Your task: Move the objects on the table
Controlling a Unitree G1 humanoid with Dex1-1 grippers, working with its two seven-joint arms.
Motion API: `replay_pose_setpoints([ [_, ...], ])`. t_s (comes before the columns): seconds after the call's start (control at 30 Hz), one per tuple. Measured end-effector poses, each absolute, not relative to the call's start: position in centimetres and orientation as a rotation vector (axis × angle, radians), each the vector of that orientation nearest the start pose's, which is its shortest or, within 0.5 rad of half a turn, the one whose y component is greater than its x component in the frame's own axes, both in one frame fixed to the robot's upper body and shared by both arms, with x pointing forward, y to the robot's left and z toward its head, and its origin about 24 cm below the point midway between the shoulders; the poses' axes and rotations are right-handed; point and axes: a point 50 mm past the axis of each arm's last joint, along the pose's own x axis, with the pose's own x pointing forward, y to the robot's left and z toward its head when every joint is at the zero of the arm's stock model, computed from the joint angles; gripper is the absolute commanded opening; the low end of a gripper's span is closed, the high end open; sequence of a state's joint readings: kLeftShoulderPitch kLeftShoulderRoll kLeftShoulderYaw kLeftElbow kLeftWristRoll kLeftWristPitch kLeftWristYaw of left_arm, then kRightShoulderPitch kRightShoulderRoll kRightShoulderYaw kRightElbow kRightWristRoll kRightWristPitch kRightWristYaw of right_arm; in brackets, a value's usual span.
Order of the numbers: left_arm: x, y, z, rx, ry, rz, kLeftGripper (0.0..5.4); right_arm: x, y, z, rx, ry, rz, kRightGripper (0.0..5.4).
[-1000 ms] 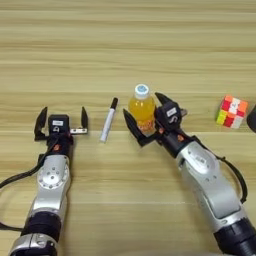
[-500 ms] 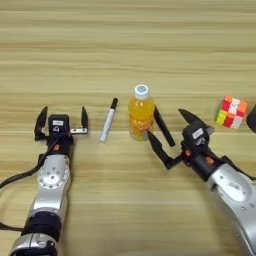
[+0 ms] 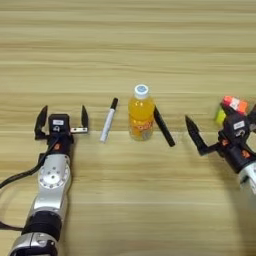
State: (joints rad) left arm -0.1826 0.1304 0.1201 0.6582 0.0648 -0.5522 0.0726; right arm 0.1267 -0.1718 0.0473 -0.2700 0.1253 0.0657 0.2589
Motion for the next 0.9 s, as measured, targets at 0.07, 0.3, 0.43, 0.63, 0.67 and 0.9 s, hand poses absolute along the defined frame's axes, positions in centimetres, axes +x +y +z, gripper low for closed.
replay_pose_setpoints([
  [0.07,26.8,19.8,-0.2,0.169,-0.087,0.121,5.40,23.6,-15.2,6.8,-0.034,-0.088,0.275,5.37],
  [0.3,26.9,19.6,0.1,0.169,-0.105,0.101,5.40,25.9,-13.8,6.2,0.005,-0.146,0.215,5.37],
  [0.43,27.0,19.2,0.7,0.165,-0.145,0.076,5.40,27.0,-12.4,5.3,0.032,-0.152,0.222,5.37],
  [0.63,27.0,19.1,1.0,0.163,-0.162,0.059,5.40,27.1,-11.7,5.3,0.039,-0.178,0.203,5.37],
  [0.67,27.0,19.0,1.0,0.161,-0.164,0.054,5.40,27.1,-11.6,5.2,0.042,-0.178,0.201,5.37],
  [0.9,26.8,18.6,2.7,0.159,-0.245,0.018,5.40,27.7,-12.4,5.4,0.042,-0.185,0.142,5.37],
])
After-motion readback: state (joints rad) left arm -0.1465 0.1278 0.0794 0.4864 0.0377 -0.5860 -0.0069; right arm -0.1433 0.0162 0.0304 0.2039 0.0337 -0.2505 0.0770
